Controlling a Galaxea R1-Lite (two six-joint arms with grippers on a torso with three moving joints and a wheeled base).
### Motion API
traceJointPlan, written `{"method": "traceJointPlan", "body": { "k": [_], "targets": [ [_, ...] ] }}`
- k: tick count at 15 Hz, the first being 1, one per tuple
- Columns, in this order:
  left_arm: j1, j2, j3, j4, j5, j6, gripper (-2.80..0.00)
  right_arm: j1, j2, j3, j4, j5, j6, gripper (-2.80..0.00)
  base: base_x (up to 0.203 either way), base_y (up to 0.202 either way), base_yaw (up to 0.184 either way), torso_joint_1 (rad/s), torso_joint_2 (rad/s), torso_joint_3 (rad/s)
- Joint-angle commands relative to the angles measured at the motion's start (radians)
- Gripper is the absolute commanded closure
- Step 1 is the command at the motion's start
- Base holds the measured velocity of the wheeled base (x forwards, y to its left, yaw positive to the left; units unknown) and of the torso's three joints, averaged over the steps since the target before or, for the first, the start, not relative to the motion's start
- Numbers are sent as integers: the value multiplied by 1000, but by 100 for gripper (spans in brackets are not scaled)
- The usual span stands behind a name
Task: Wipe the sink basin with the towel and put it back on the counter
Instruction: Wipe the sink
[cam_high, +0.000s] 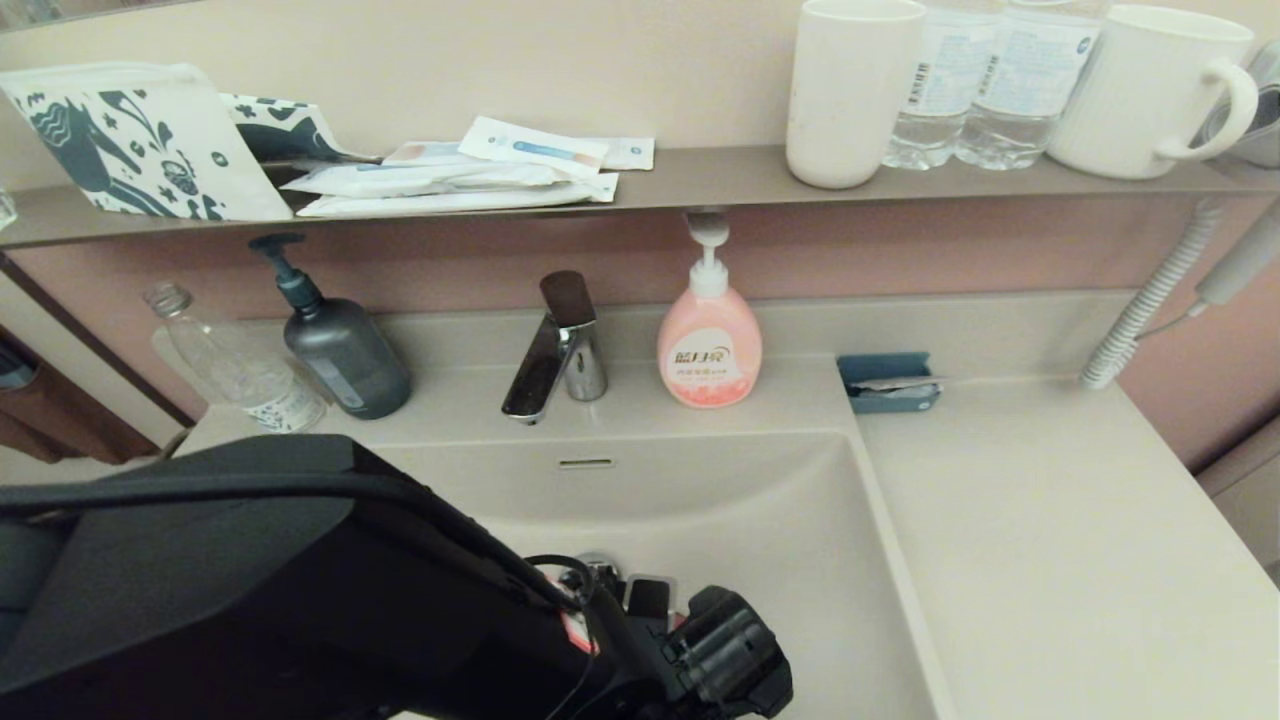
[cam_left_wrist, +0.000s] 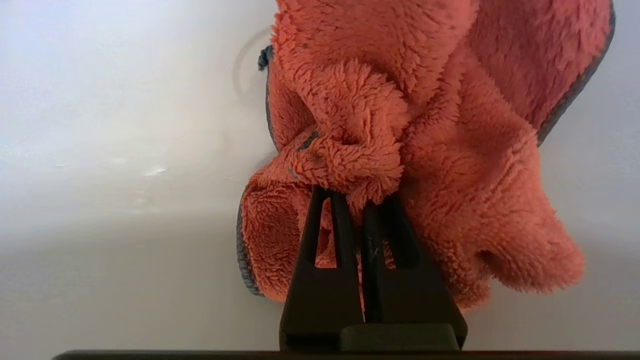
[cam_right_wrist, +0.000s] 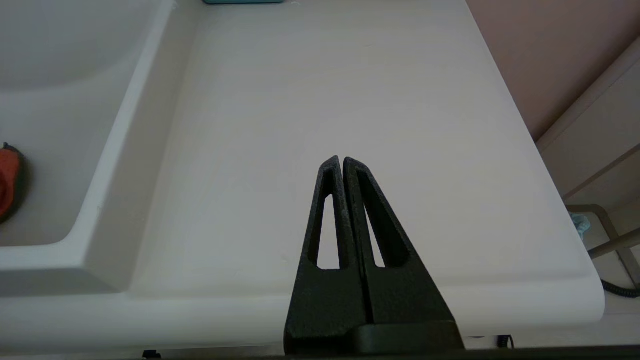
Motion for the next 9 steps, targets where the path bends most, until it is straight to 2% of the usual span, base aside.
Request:
{"method": "traceJointPlan", "body": {
  "k": [1,3,9],
  "targets": [
    [21,-22,5,3,-2,-3,0,0,1,0,0,0,0,0,0,0,0,0,0,0],
    [46,-33,27,2,-13,18,0,0,1,0,0,0,0,0,0,0,0,0,0,0],
    [92,-58,90,-7,-20,27,0,0,1,0,0,0,0,0,0,0,0,0,0,0]
  ]
}}
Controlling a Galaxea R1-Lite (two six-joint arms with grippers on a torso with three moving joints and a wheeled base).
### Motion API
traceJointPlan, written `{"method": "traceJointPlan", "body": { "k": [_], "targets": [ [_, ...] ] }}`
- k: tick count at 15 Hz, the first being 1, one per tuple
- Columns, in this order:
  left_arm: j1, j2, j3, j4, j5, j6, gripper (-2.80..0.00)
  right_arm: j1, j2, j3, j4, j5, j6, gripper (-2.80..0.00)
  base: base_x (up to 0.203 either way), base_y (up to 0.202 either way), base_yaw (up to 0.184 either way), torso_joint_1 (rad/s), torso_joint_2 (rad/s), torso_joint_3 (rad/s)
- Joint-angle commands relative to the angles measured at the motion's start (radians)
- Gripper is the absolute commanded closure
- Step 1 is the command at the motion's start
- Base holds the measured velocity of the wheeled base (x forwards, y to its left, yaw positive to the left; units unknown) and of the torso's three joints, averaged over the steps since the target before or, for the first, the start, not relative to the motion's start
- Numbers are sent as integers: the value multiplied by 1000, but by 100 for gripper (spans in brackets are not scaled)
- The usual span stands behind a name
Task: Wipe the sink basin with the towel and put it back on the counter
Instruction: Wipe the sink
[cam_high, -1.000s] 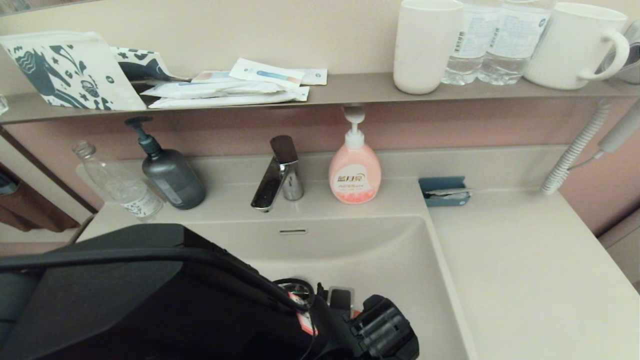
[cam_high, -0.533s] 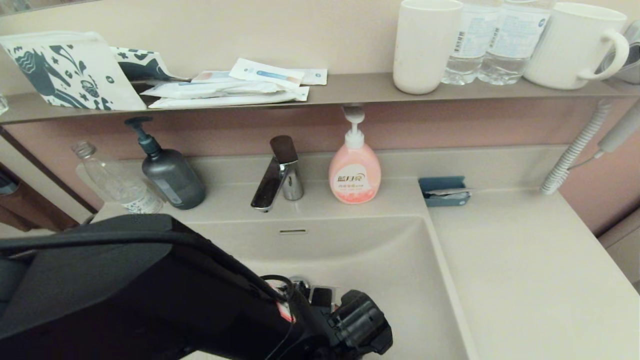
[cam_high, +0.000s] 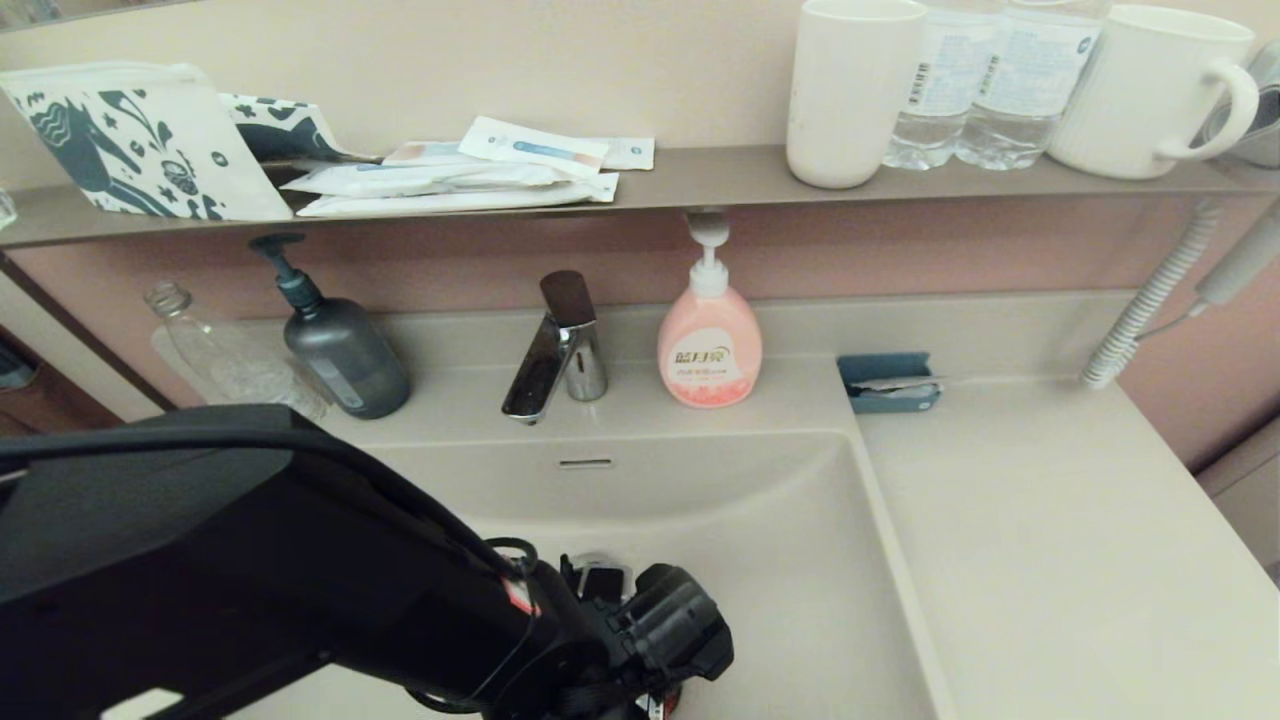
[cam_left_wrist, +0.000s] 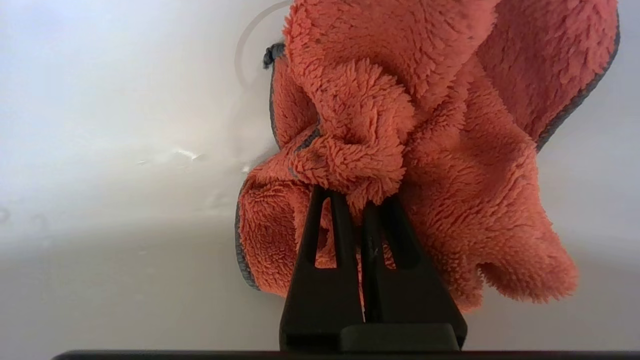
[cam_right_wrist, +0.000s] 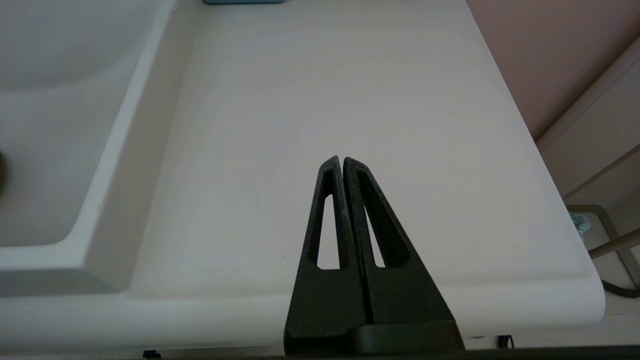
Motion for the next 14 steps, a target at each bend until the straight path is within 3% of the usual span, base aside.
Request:
{"method": "traceJointPlan", "body": {
  "k": [1,8,14],
  "targets": [
    [12,-11,24,-10,3,-4,0,0,1,0,0,0,-1,0,0,0,0,0,0,0],
    [96,-70,126,-73,1,77,0,0,1,0,0,0,-1,0,0,0,0,0,0,0],
    [130,-94,169,-88,-19,91,0,0,1,0,0,0,-1,0,0,0,0,0,0,0]
  ]
}}
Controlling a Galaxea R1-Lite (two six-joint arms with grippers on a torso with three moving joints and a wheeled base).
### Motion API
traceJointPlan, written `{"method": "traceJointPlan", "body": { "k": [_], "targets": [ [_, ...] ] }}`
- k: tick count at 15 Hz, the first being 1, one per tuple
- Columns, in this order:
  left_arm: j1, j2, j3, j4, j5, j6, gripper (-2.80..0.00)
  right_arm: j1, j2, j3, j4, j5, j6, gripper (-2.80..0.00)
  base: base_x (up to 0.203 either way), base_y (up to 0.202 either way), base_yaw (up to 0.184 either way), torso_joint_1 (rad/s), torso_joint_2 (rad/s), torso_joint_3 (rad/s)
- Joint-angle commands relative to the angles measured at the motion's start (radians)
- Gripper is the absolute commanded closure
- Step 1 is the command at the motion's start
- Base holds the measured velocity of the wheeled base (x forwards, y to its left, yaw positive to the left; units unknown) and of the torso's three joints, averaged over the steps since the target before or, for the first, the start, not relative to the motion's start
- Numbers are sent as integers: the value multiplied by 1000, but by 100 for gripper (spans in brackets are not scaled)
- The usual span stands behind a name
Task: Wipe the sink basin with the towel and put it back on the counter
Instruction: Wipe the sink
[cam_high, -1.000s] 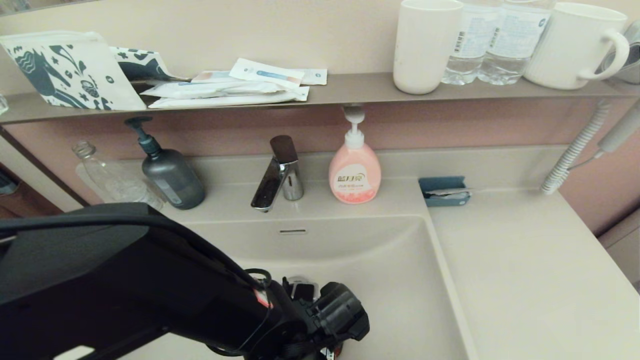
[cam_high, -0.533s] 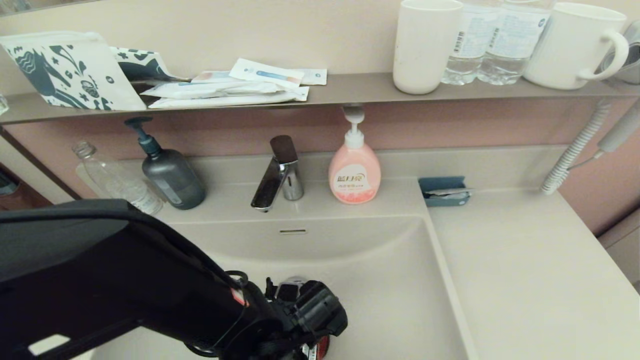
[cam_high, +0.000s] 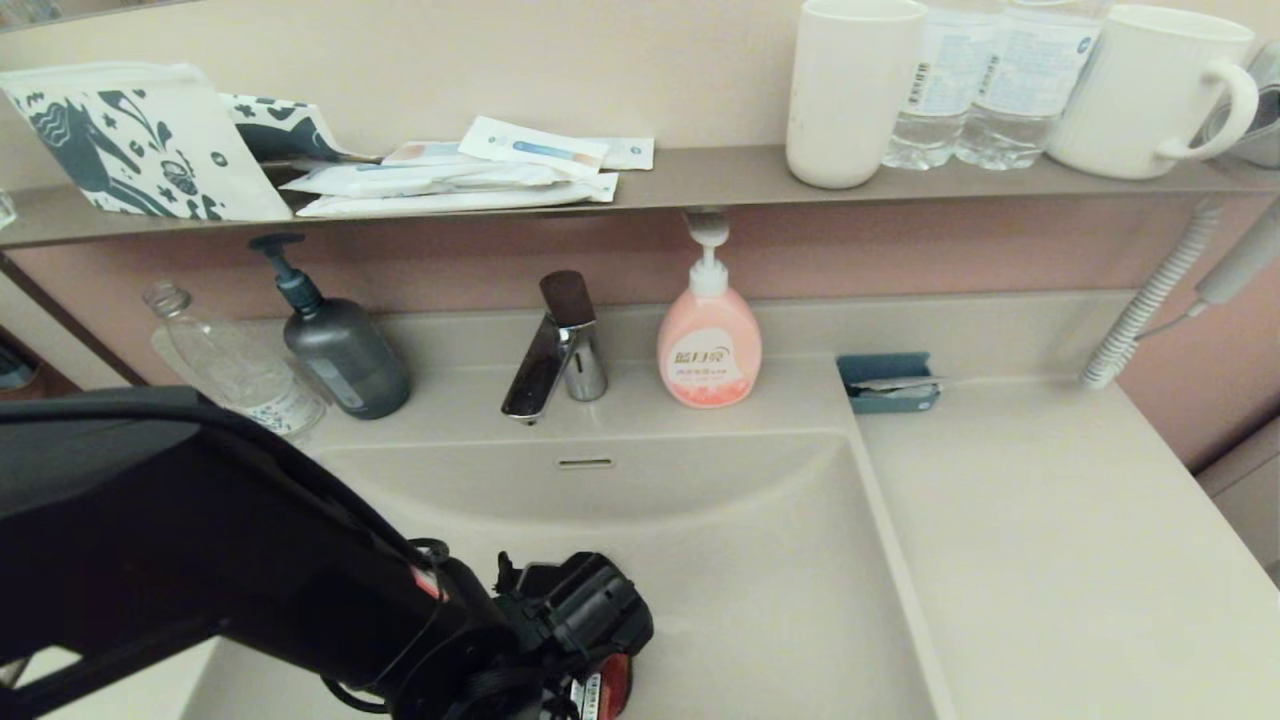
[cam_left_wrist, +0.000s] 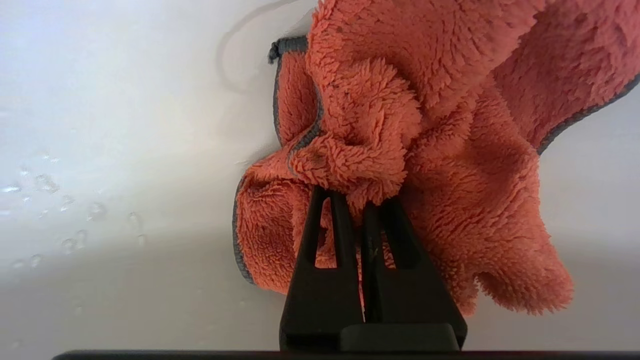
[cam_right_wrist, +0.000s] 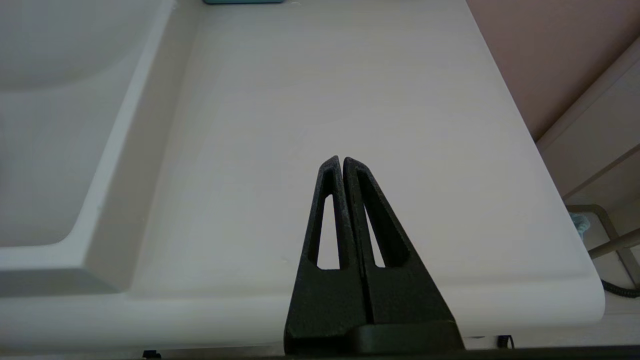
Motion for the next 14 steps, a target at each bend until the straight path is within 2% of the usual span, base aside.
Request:
{"method": "traceJointPlan", "body": {
  "k": [1,7,14],
  "targets": [
    [20,-23,16,-2,-6,8,0,0,1,0,0,0,0,0,0,0,0,0,0,0],
    [139,-54,59,-32,-29,73,0,0,1,0,0,0,0,0,0,0,0,0,0,0],
    [256,-78,146,-137,-52,169,0,0,1,0,0,0,0,0,0,0,0,0,0,0]
  ]
}}
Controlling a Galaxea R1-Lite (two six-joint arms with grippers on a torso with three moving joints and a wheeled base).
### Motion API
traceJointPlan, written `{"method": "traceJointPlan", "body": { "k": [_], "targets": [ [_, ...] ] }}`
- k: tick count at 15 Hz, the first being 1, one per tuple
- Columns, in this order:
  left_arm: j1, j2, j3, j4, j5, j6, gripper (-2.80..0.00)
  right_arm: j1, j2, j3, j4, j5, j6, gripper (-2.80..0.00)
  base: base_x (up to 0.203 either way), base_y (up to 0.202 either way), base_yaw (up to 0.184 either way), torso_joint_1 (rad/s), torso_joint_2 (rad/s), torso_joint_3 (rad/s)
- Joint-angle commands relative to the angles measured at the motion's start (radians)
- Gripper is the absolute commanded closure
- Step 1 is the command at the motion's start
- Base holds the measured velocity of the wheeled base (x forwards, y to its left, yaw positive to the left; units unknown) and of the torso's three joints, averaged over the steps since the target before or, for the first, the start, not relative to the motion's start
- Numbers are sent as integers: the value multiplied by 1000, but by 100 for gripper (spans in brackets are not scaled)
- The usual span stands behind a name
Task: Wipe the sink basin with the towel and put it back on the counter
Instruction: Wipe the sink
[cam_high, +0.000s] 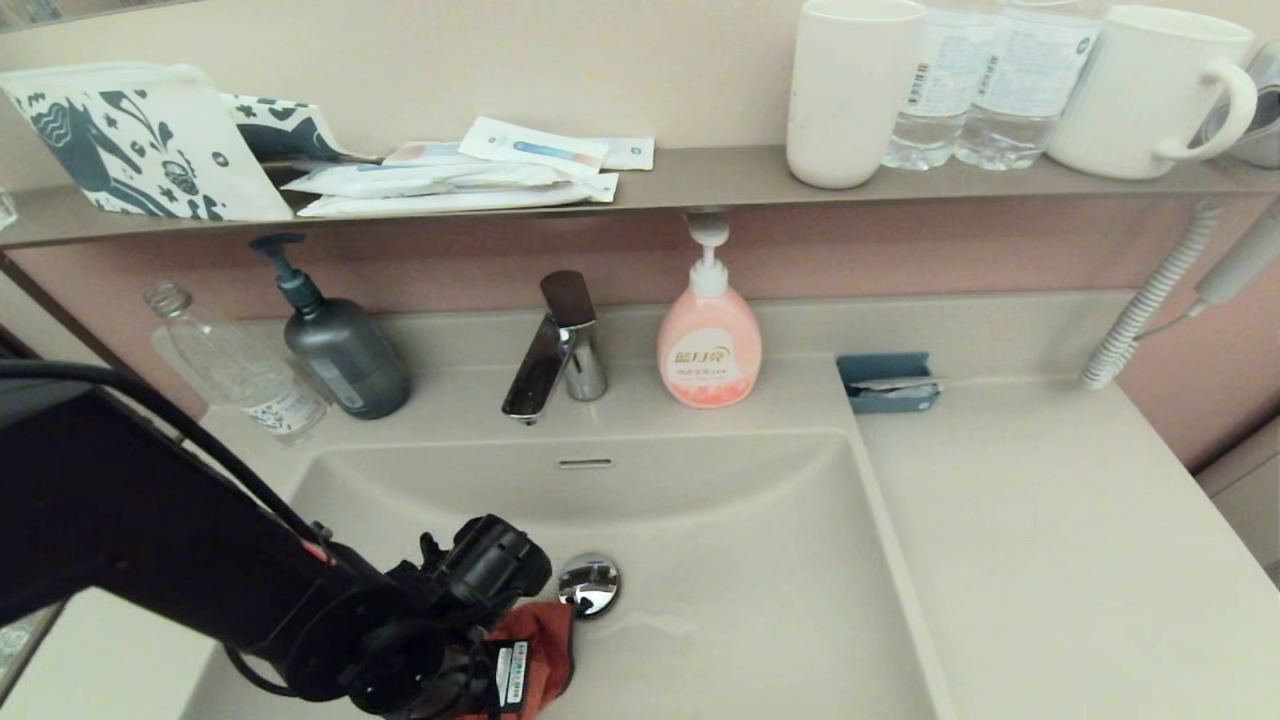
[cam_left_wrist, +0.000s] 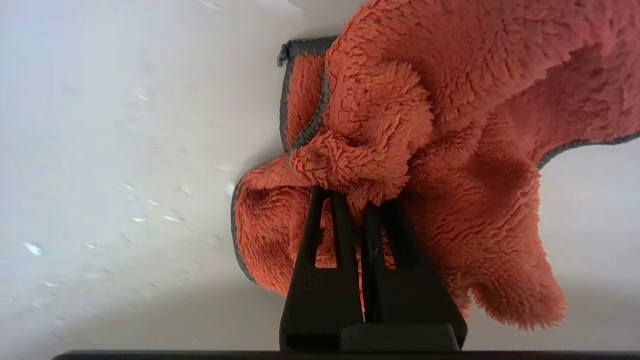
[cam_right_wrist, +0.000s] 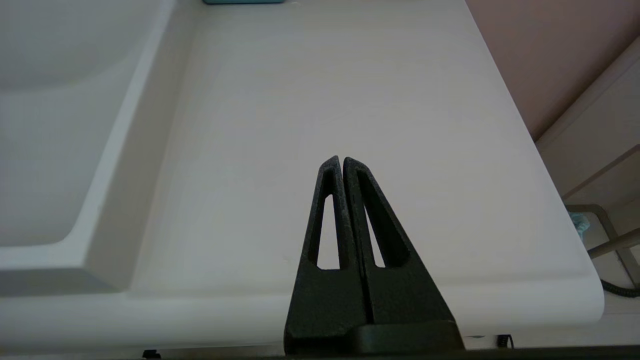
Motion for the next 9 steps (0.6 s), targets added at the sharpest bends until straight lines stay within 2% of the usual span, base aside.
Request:
{"method": "traceJointPlan", "body": {
  "k": [1,6,9],
  "targets": [
    [14,-2,26,-12,4,4,0,0,1,0,0,0,-1,0,0,0,0,0,0,0],
    [40,-45,72,-31,4,30,0,0,1,0,0,0,-1,0,0,0,0,0,0,0],
    [78,-92,74,-28,4,80,0,0,1,0,0,0,-1,0,0,0,0,0,0,0]
  ]
}}
